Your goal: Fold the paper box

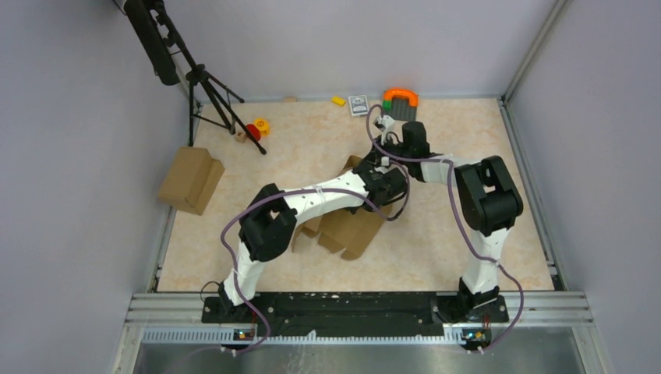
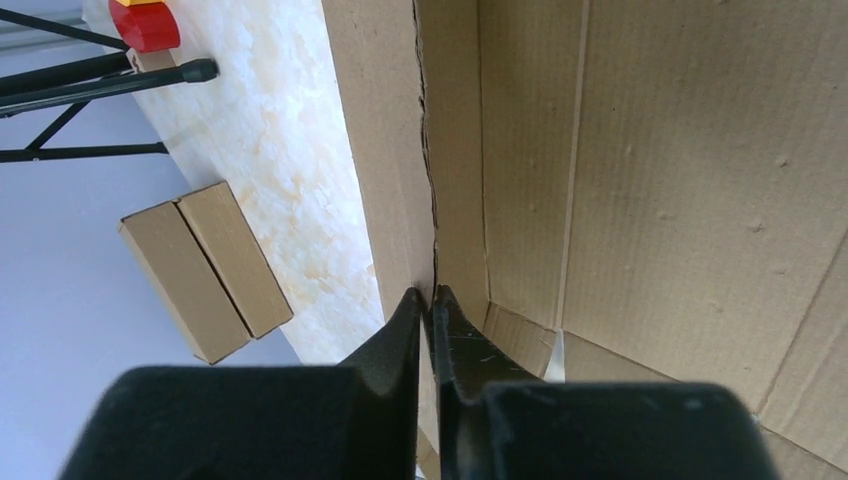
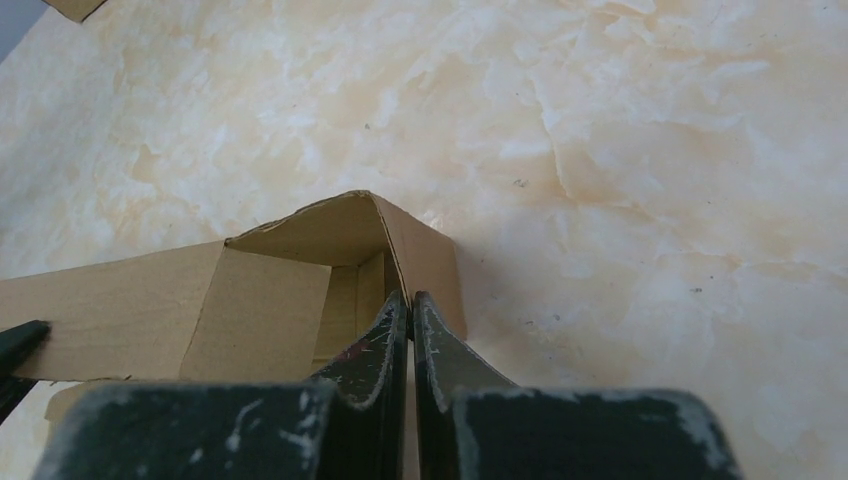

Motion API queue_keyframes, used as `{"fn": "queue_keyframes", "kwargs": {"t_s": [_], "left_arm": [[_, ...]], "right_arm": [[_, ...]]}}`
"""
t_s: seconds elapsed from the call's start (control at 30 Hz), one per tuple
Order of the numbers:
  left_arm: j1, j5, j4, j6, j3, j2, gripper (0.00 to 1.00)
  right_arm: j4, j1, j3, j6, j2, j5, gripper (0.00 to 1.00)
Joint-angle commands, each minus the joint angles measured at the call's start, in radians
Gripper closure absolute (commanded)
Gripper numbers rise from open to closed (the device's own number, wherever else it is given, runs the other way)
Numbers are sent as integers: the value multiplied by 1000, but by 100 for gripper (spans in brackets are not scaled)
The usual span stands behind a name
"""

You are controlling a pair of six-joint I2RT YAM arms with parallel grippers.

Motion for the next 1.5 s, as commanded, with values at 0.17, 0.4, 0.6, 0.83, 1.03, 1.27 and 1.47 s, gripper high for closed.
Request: {"fn": "queue_keyframes", "kwargs": {"t_s": [0.17, 0.4, 0.6, 0.83, 1.03, 1.27, 1.47], "left_arm": [[24, 205, -4, -16, -1, -95, 73], [135, 445, 35, 11, 10, -250, 57], [285, 561, 107, 28, -27, -379, 48], [434, 677, 197, 8, -89, -428, 37], [455, 833, 238, -9, -125, -364, 30], [456, 862, 329, -22, -213, -342, 28], [456, 827, 346, -29, -253, -319, 32]], "right_arm": [[66, 2, -36, -60, -66, -1, 100], [79, 1, -51, -95, -80, 0, 100], [83, 3, -59, -101, -88, 3, 100], [79, 6, -63, -109, -98, 7, 100], [77, 9, -62, -109, -102, 5, 100], [68, 15, -61, -113, -110, 8, 100], [7, 39, -45, -124, -128, 50, 100]]}}
